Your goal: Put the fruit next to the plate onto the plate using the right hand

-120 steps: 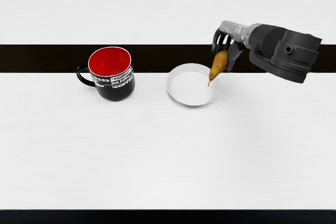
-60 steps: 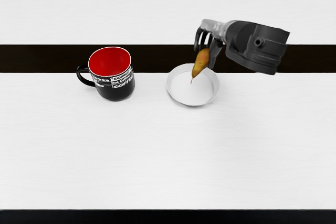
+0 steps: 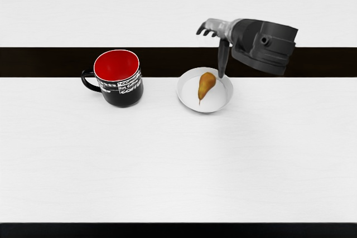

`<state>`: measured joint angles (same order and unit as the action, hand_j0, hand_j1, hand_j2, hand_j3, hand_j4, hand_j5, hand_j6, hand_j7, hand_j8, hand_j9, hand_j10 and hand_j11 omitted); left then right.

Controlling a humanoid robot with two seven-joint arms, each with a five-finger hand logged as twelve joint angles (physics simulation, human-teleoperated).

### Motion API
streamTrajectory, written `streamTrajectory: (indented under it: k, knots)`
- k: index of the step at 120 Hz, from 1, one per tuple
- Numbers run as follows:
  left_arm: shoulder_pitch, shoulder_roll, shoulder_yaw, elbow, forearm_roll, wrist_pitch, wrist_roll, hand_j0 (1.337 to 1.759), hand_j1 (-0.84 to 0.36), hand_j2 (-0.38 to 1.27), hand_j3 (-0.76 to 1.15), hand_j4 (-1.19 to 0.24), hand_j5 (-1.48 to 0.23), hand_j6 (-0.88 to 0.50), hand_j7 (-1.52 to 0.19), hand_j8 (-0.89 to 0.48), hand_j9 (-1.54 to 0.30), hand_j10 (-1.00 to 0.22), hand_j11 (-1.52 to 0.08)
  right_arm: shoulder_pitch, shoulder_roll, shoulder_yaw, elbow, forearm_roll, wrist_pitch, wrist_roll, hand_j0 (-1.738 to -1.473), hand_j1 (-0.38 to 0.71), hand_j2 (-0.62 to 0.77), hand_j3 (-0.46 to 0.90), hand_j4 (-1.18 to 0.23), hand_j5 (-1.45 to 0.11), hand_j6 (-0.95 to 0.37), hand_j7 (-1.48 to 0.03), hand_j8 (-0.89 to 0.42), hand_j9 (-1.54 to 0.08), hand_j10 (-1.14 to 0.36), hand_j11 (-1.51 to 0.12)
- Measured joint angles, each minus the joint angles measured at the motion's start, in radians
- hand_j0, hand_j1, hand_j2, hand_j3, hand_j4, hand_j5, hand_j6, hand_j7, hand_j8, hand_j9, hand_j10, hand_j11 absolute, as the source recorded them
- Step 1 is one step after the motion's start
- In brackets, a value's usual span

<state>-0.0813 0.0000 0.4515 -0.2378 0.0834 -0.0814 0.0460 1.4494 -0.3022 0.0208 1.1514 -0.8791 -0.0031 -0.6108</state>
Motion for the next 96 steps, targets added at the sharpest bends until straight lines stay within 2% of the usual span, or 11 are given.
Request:
streamTrajectory:
  k: [20,32,50,59,73,85,96]
  knots:
    - [0.001,0.0,0.0,0.0,0.0,0.0,0.0,1.658,0.35,0.0,0.0,0.0,0.0,0.0,0.0,0.0,0.0,0.0,0.0,0.008,-0.029,0.0,0.053,0.087,-0.013,0.0,-1.658,-0.25,0.05,0.0,-0.11,-0.15,-0.09,-0.14,-0.09,-0.15,-0.11,-0.15]
    - [0.004,0.0,-0.001,0.0,0.0,0.0,0.0,1.658,0.35,0.0,0.0,0.0,0.0,0.0,0.0,0.0,0.0,0.0,0.0,0.001,-0.1,0.048,0.168,0.188,-0.061,0.0,-1.658,-0.27,0.03,0.0,-0.08,-0.11,-0.07,-0.1,-0.07,-0.11,-0.08,-0.11]
    - [0.005,0.0,-0.001,0.0,0.0,0.0,0.0,1.658,0.35,0.0,0.0,0.0,0.0,0.0,0.0,0.0,0.0,0.0,0.0,-0.057,-0.216,0.179,0.327,0.307,-0.055,0.0,-1.658,-0.29,0.01,0.0,-0.06,-0.08,-0.05,-0.07,-0.05,-0.08,-0.06,-0.08]
    - [0.006,0.0,-0.001,0.0,0.0,0.0,0.0,1.658,0.35,0.0,0.0,0.0,0.0,0.0,0.0,0.0,0.0,0.0,0.0,-0.099,-0.25,0.265,0.366,0.421,0.047,0.0,-1.658,-0.29,0.01,0.0,-0.05,-0.07,-0.05,-0.07,-0.05,-0.07,-0.05,-0.07]
    - [0.012,0.0,-0.001,0.0,0.0,0.0,0.0,1.658,0.35,0.0,0.0,0.0,0.0,0.0,0.0,0.0,0.0,0.0,0.0,-0.2,-0.339,0.417,0.398,0.635,0.302,0.0,-1.658,-0.29,0.0,0.0,-0.05,-0.06,-0.05,-0.06,-0.05,-0.06,-0.05,-0.06]
    - [0.015,0.0,-0.002,0.0,0.0,0.0,0.0,1.658,0.35,0.0,0.0,0.0,0.0,0.0,0.0,0.0,0.0,0.0,0.0,-0.255,-0.428,0.471,0.435,0.809,0.473,0.0,-1.658,-0.29,0.0,0.0,-0.05,-0.06,-0.05,-0.06,-0.05,-0.06,-0.05,-0.06]
    - [0.015,0.0,-0.001,0.0,0.0,0.0,0.0,1.658,0.35,0.0,0.0,0.0,0.0,0.0,0.0,0.0,0.0,0.0,0.0,-0.328,-0.475,0.494,0.448,0.926,0.555,0.0,-1.658,-0.29,-0.01,0.0,-0.05,-0.06,-0.05,-0.06,-0.05,-0.06,-0.05,-0.06]
